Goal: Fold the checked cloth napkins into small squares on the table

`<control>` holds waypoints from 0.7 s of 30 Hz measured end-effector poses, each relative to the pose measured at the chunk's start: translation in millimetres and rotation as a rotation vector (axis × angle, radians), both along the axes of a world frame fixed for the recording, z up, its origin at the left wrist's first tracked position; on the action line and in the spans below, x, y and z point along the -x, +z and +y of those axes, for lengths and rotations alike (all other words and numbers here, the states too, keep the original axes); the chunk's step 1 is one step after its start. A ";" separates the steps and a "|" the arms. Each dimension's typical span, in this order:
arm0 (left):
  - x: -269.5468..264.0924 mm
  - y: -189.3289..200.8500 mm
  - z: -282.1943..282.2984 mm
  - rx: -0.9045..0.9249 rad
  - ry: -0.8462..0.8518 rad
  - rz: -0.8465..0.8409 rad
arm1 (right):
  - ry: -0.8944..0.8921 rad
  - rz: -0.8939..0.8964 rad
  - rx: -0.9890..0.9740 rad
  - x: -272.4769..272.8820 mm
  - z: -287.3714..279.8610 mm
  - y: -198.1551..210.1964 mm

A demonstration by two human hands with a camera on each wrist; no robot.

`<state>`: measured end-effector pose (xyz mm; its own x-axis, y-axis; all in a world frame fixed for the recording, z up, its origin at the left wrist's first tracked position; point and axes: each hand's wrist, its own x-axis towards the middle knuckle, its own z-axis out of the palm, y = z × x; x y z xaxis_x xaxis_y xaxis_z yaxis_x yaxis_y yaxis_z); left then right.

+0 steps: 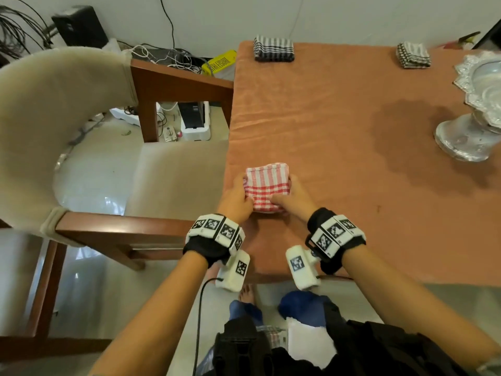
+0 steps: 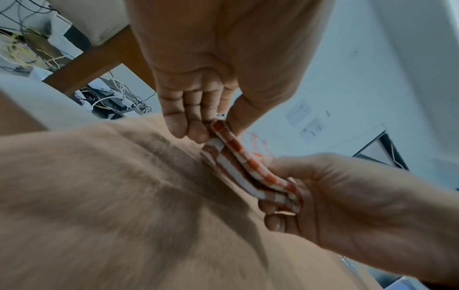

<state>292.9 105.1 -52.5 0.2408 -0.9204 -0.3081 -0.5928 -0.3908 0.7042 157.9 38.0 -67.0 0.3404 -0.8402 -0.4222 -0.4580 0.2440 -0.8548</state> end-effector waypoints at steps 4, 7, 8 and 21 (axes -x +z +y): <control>11.3 -0.6 49.3 0.018 -0.042 0.001 | 0.163 -0.015 0.035 26.3 50.0 -2.2; 26.7 -1.0 72.4 -0.019 -0.024 -0.043 | 0.234 0.031 0.080 36.8 70.7 -10.2; 31.1 -0.8 75.9 -0.015 -0.015 -0.048 | 0.235 0.056 0.097 38.8 73.3 -14.3; 63.0 -15.0 85.3 -0.186 -0.365 -0.865 | 0.637 0.809 0.727 48.2 88.6 -11.7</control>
<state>229.9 190.5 -67.5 0.1616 -0.9381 -0.3063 -0.9860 -0.1405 -0.0899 109.7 126.6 -78.7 0.6301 -0.7481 -0.2084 -0.7755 -0.6201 -0.1187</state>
